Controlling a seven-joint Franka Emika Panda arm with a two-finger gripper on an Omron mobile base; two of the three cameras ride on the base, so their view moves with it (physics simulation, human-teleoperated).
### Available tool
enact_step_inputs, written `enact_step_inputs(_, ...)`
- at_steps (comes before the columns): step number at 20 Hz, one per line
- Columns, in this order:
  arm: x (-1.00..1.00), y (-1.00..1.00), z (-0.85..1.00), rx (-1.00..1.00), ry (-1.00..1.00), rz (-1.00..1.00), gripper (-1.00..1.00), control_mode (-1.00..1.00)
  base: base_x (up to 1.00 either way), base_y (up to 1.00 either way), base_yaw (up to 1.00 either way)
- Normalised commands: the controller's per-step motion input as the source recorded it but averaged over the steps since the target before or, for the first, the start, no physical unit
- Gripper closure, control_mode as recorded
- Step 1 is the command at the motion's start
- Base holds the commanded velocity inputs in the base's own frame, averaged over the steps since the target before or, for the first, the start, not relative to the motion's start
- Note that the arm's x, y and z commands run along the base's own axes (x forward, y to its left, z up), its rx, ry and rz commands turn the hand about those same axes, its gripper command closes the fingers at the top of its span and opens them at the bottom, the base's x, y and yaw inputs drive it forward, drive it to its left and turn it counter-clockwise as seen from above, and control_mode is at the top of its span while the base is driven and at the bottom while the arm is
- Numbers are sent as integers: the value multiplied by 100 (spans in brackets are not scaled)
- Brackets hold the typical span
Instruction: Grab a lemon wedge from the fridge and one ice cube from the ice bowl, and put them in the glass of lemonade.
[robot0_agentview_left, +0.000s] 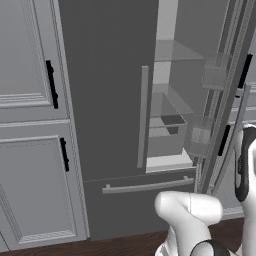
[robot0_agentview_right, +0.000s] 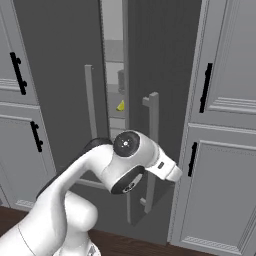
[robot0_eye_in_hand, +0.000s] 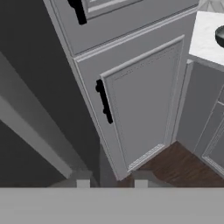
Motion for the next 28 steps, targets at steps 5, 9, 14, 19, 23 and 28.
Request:
enact_step_inputs(5, -92, 41, 100, -8, 0, 0, -100, -100, 0, 0, 0)
enact_step_inputs(9, -39, 97, 91, -24, 4, 0, -100, -100, 0, 0, 0)
enact_step_inputs(14, 43, 100, 9, -39, 14, -3, -100, -100, 0, 0, 0)
enact_step_inputs(19, 77, 100, 0, -24, 14, -5, -100, -100, 0, 0, 0)
enact_step_inputs(23, 79, 76, 1, -6, 1, -7, -100, -100, 0, 0, 0)
enact_step_inputs(28, 81, 11, 0, -9, 20, -3, -100, -100, 0, 0, 0)
